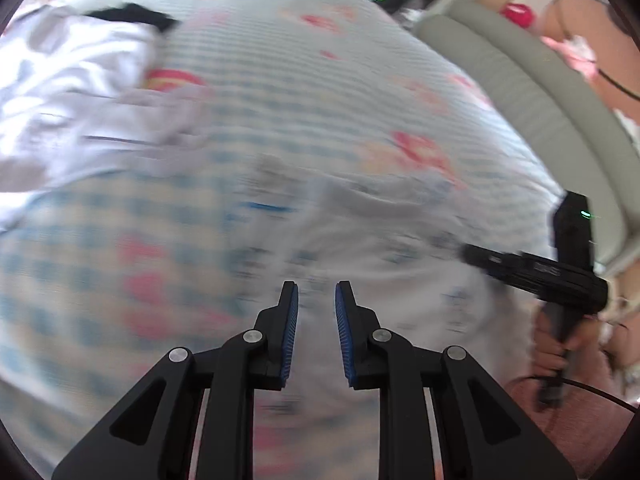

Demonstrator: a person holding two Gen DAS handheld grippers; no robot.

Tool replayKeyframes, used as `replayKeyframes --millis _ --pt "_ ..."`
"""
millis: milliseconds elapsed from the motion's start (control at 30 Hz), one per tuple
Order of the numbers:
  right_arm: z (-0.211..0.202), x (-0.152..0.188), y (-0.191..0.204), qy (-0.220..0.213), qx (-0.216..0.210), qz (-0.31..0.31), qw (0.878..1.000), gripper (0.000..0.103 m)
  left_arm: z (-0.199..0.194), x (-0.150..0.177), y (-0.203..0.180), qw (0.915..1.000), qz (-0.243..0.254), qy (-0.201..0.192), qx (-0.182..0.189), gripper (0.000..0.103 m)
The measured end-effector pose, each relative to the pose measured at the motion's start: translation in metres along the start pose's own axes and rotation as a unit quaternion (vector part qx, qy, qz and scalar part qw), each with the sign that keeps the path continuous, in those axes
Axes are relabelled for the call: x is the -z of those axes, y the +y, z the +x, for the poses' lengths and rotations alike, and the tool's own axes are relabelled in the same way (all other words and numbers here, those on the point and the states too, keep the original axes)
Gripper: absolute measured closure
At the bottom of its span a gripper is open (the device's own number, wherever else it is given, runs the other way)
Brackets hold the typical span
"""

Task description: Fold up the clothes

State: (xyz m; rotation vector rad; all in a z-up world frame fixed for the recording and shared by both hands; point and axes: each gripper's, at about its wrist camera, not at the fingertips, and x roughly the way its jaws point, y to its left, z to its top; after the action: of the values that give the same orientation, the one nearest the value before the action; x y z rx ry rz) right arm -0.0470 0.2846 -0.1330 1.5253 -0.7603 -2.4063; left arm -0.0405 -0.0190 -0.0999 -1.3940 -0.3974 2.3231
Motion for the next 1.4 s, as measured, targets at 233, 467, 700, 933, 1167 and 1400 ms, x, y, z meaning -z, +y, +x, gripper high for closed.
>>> replayKeyframes --millis 233,467,700,933,1167,1400 --pt "-0.014 0.0 -0.012 0.017 0.044 0.01 0.999 0.071 0.03 0.001 -0.044 0.9979 0.023 0.045 0.039 0.071" --pt "0.003 -0.002 0.009 0.036 0.003 -0.024 0.999 0.069 0.036 0.001 -0.043 0.9985 -0.003 0.051 0.02 0.066" --pt "0.014 0.005 0.037 0.041 -0.058 -0.056 0.996 0.07 0.031 -0.008 -0.034 0.9911 -0.073 0.031 0.107 0.055" --pt "0.033 0.017 0.064 0.059 -0.065 -0.079 0.993 0.068 0.055 -0.019 -0.047 0.9914 -0.067 0.069 0.09 0.044" --pt "0.032 0.021 0.056 0.061 -0.074 -0.068 0.993 0.067 0.07 -0.02 -0.064 0.9893 -0.056 0.079 0.11 0.046" --pt "0.033 0.023 0.058 0.057 -0.075 -0.065 0.993 0.065 0.079 -0.021 -0.079 0.9915 -0.036 0.068 0.105 0.062"
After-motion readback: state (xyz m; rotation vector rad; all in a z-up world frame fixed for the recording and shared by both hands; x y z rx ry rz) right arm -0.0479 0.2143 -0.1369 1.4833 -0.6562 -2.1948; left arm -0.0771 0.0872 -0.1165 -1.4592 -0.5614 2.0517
